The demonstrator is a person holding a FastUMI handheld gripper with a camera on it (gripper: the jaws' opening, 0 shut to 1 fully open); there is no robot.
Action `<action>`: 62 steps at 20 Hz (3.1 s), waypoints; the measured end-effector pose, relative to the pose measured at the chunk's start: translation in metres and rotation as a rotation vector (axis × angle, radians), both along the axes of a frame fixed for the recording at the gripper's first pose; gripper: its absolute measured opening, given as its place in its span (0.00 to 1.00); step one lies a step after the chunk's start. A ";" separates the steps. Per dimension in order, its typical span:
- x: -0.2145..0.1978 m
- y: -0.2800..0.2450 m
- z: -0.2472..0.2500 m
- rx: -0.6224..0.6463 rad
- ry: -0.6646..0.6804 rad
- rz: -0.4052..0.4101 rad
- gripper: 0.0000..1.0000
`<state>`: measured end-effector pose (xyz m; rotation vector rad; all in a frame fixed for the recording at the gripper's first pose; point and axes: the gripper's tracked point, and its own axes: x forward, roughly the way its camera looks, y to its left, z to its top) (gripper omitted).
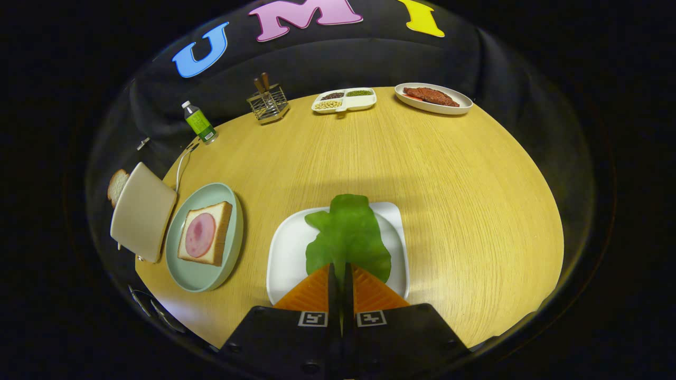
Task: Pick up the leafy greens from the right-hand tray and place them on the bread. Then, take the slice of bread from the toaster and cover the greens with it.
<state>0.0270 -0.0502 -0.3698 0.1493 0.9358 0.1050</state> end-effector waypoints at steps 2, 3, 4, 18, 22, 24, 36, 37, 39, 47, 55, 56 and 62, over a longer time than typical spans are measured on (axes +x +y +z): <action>0.001 0.005 0.014 0.017 -0.009 0.008 0.05; 0.002 0.005 0.022 0.015 -0.009 0.008 0.05; 0.001 0.008 0.029 0.018 -0.016 0.014 0.05; 0.000 0.088 0.132 -0.009 -0.161 0.131 0.05; 0.003 0.130 0.142 -0.007 -0.194 0.196 0.05; 0.007 0.148 0.141 -0.018 -0.203 0.224 0.05; 0.024 0.223 0.084 -0.102 -0.155 0.362 0.06; 0.024 0.225 0.077 -0.109 -0.139 0.366 0.06; 0.025 0.230 0.067 -0.116 -0.119 0.368 0.07; 0.030 0.229 0.048 -0.182 -0.105 0.353 0.28; 0.035 0.231 0.057 -0.200 -0.166 0.346 1.00; 0.035 0.230 0.059 -0.204 -0.174 0.342 0.99; 0.039 0.249 0.113 -0.150 -0.285 0.331 0.99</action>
